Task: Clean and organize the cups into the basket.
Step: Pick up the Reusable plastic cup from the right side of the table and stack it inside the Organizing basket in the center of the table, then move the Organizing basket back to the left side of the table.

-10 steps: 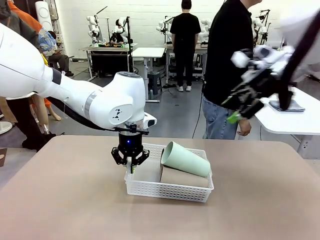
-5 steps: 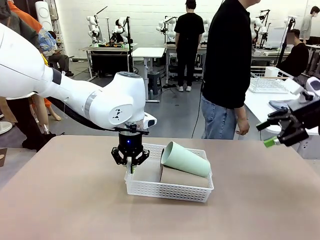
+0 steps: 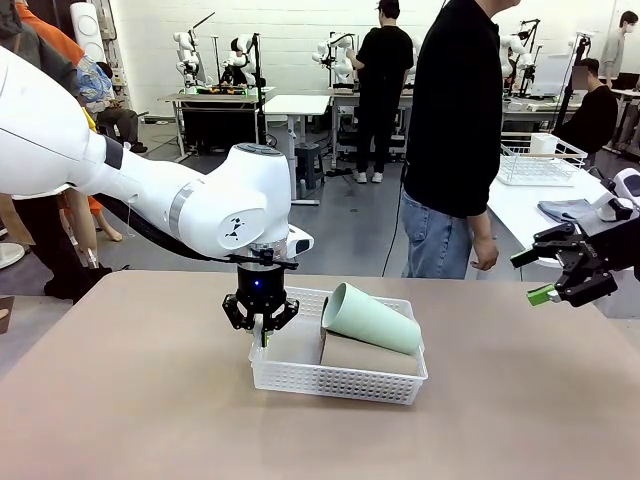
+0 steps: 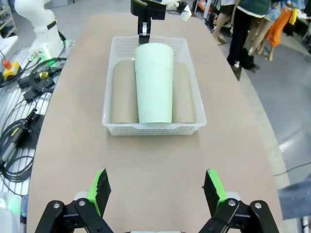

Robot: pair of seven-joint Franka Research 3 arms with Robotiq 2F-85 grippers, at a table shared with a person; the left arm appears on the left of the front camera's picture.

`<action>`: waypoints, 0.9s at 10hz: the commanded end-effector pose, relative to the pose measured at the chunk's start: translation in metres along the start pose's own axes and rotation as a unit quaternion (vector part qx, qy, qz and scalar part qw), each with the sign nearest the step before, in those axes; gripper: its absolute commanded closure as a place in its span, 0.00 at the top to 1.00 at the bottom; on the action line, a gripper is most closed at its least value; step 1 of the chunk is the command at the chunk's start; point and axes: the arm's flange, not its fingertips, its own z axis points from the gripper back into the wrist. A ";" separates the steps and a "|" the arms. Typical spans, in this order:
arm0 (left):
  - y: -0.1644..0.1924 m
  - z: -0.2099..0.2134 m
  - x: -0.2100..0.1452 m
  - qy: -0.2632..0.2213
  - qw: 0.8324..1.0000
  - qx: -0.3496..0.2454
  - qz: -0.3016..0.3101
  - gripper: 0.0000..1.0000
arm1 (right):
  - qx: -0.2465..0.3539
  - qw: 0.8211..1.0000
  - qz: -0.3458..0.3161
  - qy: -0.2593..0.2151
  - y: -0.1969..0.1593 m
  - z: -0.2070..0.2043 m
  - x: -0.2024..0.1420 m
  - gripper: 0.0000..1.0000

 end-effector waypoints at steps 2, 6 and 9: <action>-0.001 0.003 0.000 -0.003 1.000 0.001 0.002 0.00 | 0.006 1.000 -0.017 0.005 0.001 -0.001 -0.002 1.00; -0.001 0.003 0.000 -0.003 1.000 0.001 0.002 0.00 | 0.006 1.000 -0.017 0.005 0.001 -0.001 -0.002 1.00; -0.001 0.003 0.000 -0.003 1.000 0.001 0.002 0.00 | 0.006 1.000 -0.017 0.005 0.001 -0.001 -0.002 1.00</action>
